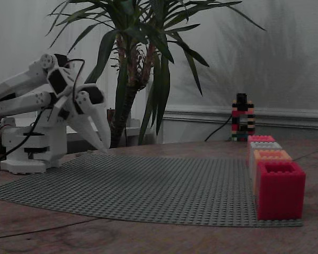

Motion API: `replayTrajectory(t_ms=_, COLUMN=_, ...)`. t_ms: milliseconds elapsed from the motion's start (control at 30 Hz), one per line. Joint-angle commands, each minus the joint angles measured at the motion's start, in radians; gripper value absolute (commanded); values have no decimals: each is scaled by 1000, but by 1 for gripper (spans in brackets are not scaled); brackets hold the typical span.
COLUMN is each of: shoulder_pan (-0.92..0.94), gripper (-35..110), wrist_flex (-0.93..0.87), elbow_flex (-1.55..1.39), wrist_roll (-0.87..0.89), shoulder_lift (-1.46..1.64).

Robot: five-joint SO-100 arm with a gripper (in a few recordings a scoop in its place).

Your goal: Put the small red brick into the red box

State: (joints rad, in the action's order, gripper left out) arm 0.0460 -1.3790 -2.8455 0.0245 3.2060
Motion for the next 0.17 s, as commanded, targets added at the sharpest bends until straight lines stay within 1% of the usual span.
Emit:
replayTrajectory(t_ms=0, shoulder_pan=-8, gripper=0, wrist_flex=-25, elbow_flex=-15, wrist_roll=26, shoulder_lift=15)
replayTrajectory(t_ms=133, shoulder_pan=-8, gripper=0, wrist_flex=-25, elbow_flex=-15, wrist_roll=28, shoulder_lift=15)
